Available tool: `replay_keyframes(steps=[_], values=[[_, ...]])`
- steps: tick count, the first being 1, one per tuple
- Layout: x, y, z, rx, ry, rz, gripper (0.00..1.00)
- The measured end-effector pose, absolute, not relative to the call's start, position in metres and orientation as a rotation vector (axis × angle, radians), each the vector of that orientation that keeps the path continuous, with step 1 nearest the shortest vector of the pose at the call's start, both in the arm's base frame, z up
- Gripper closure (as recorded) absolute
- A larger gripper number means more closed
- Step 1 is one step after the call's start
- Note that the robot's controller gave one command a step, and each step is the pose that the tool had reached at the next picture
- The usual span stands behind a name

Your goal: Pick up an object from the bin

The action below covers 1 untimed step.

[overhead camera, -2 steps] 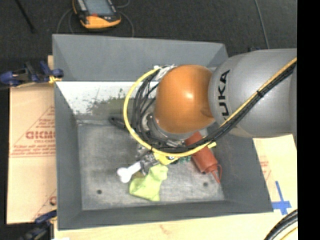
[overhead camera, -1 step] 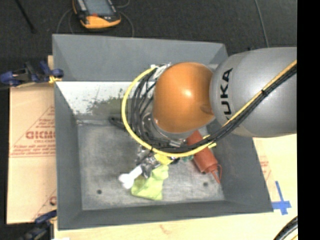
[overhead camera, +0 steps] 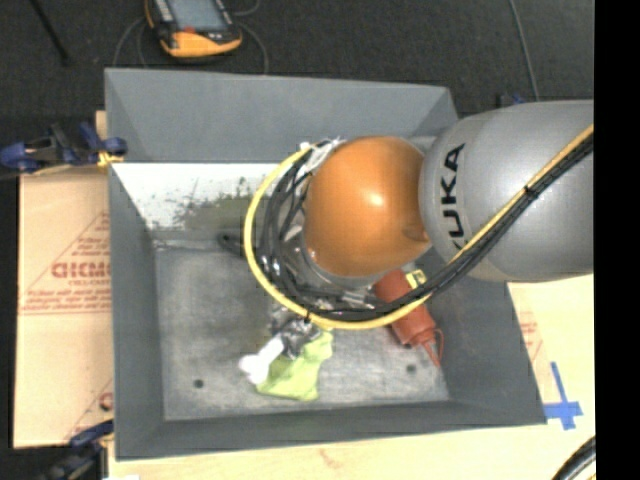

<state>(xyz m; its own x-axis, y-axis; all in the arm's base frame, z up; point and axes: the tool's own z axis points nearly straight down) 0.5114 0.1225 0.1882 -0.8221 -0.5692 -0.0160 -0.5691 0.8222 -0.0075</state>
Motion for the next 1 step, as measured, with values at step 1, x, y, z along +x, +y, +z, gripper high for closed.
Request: replay_keyframes(steps=[1], values=[[0.5067,0.1224,0.2031,-1.062,2.967,0.003,1.00]])
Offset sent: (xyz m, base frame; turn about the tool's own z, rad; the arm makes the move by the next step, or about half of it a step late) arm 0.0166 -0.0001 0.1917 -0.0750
